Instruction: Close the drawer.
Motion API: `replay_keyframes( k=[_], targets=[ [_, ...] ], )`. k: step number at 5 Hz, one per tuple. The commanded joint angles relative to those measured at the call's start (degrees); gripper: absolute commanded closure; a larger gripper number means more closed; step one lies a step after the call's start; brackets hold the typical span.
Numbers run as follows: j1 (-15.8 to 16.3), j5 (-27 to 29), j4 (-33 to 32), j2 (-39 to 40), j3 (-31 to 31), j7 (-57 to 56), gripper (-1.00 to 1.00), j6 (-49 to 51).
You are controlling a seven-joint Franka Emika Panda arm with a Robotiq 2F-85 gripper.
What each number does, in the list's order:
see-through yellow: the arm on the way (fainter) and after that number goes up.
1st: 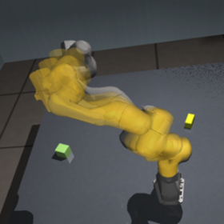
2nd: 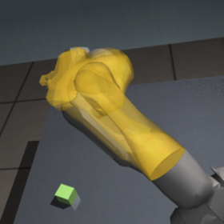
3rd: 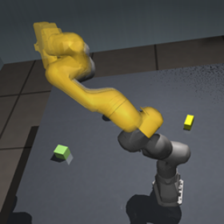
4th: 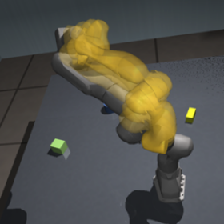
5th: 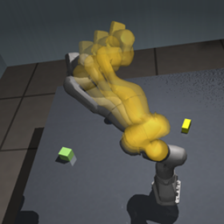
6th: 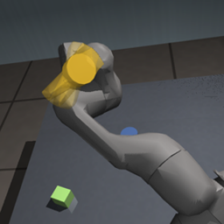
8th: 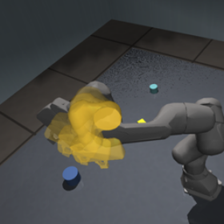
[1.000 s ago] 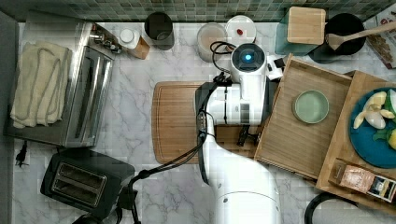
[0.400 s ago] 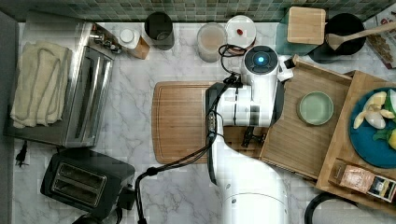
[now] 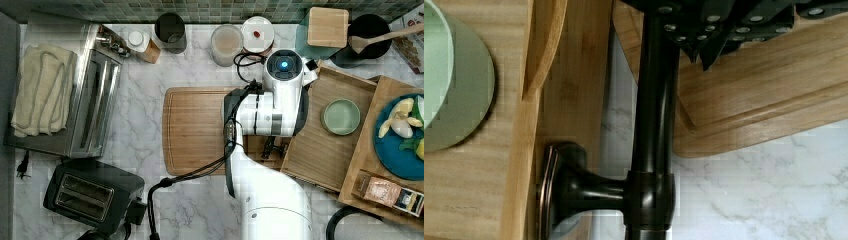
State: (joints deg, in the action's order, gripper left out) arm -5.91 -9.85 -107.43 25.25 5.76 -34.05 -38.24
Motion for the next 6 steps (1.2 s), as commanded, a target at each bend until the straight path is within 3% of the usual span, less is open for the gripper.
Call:
replay_keyframes(
  k=[1, 4, 6],
  targets=[
    [-12.52, 2.8, 1.3, -1.61, 6.65, -11.19, 1.0, -1.22],
    [-16.35, -2.0, 2.36, -1.31, 11.45, -11.33, 1.0, -2.12],
    [-22.2, -1.85, 3.51, 1.16, 11.27, -15.05, 1.0, -7.15]
  ],
)
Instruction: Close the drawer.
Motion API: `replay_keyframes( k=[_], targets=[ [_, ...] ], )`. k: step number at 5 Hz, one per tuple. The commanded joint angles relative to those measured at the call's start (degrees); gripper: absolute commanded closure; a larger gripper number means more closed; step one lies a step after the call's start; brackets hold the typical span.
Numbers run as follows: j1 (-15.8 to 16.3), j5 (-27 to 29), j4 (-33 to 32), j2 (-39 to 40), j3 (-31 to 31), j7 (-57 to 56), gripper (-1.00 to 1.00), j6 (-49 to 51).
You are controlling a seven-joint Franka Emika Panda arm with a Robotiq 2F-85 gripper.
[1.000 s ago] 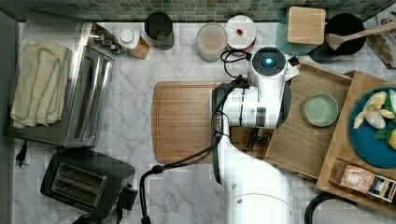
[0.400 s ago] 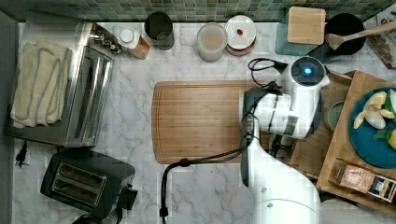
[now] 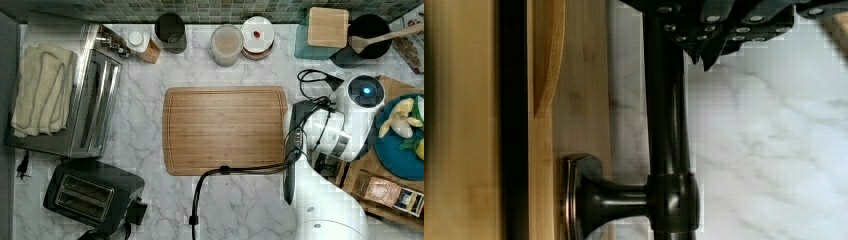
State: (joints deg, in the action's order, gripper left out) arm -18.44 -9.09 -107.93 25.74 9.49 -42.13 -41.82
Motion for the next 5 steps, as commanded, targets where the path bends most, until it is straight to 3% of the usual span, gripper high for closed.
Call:
replay_keyframes(
  k=[1, 5],
  targets=[
    [-8.32, -4.11, 4.92, 0.54, 9.45, -6.15, 1.0, -1.73],
    [-8.12, -3.96, 4.91, 0.58, 9.68, -6.23, 1.0, -1.75]
  ],
)
